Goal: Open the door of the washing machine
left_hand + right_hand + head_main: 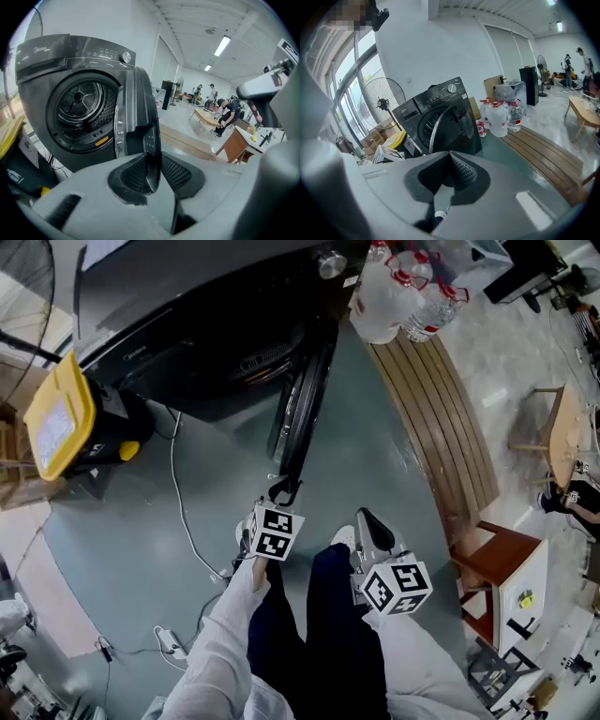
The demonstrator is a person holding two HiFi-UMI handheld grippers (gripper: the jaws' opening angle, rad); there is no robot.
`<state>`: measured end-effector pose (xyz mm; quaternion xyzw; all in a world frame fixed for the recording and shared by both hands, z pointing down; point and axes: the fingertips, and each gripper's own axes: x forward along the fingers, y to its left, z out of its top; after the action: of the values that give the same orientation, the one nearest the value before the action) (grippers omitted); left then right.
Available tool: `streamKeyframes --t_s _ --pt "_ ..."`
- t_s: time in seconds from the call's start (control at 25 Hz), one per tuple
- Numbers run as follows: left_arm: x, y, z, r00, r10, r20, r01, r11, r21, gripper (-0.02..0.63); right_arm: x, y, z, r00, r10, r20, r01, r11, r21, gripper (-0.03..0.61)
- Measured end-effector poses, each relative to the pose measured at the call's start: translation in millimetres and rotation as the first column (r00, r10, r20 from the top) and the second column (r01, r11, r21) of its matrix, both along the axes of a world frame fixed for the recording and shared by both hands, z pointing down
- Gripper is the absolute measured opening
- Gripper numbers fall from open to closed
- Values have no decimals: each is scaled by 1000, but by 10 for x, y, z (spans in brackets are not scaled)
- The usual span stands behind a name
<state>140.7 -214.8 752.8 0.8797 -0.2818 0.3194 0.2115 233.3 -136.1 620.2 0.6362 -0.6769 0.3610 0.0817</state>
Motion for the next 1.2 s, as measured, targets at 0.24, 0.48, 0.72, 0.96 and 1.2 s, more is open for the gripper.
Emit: streamKeyframes --t_s 0.24,0.48,0.72,0.96,1.2 --pt "530 242 -10 995 -96 -17 96 995 -23 101 569 183 29 997 -80 -7 80 997 -2 9" --pt "1194 448 22 993 -111 -45 108 992 -57 120 1160 386 41 997 -72 -4 72 997 3 9" --pt "1860 546 12 991 -116 -61 111 990 -89 124 1720 597 68 1000 5 -4 -5 1000 -10 9" --pt "2401 544 -10 986 -126 -108 111 984 -137 125 2058 731 147 996 85 -1 -85 996 -33 10" --pt "2794 517 -23 983 -114 -145 95 986 -137 124 2305 805 167 989 149 -12 -149 988 -36 9"
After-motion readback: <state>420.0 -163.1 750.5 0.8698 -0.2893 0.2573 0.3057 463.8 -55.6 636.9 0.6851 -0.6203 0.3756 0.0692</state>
